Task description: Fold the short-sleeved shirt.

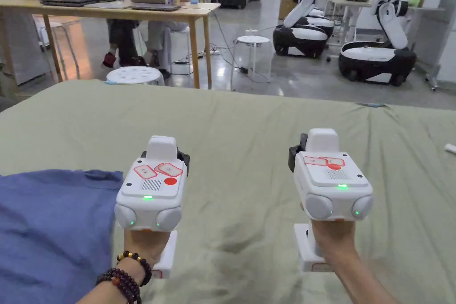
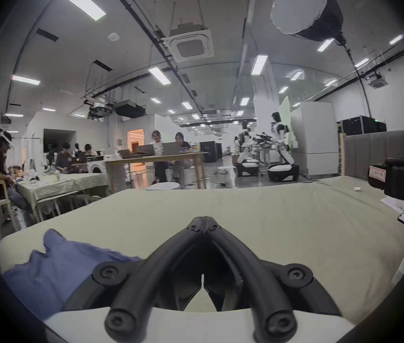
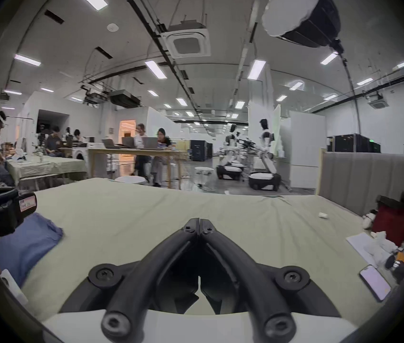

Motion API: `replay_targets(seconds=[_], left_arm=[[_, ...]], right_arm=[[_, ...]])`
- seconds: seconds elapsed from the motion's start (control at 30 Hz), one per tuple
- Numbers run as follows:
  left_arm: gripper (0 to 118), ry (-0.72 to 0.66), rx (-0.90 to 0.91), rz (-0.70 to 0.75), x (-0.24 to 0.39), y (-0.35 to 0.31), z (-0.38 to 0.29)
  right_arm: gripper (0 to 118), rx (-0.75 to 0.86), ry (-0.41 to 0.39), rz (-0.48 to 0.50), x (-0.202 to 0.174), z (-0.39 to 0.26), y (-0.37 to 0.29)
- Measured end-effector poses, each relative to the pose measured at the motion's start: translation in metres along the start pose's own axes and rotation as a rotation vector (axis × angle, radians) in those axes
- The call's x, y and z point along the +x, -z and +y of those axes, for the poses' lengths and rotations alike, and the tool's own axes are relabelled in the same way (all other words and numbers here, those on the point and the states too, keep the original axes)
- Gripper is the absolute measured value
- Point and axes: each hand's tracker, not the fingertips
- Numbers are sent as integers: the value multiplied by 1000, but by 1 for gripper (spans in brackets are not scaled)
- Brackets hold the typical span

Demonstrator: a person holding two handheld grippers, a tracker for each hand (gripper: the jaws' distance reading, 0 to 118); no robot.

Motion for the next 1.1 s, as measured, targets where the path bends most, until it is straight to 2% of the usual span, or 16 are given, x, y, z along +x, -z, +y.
replay_targets(seconds=[0.23, 0.4, 0.6, 0.8, 0.93, 0.97, 1.0, 1.03, 1.07, 1.1], left_arm=[[0, -26, -12, 191, -107, -28, 2], [0, -19, -29, 251, -151, -41, -3], [0, -30, -86, 243, -166, -36, -11], [0, -78, -461, 182, -180, 13, -26], [0, -165, -695, 47, -195, 46, -36], [3, -169, -752, 55, -197, 55, -39], [15, -178, -791, 41, -198, 63, -44], [36, -186, -821, 34, -198, 70, -48], [77, -182, -844, 36, -199, 78, -54], [100, -174, -831, 59, -199, 85, -59]], right_arm=[[0, 13, -10, 203, -117, 8, 1], [0, 19, -34, 285, -166, 7, -4], [0, 5, -40, 308, -178, 5, -2], [0, -4, -59, 318, -175, -1, 0], [0, -18, -50, 326, -173, -9, 4], [0, -24, -49, 330, -173, -12, 5], [0, -30, -51, 333, -173, -15, 7], [0, -35, -55, 335, -173, -19, 9], [0, -41, -60, 338, -174, -22, 11], [0, -48, -65, 344, -173, -26, 13]])
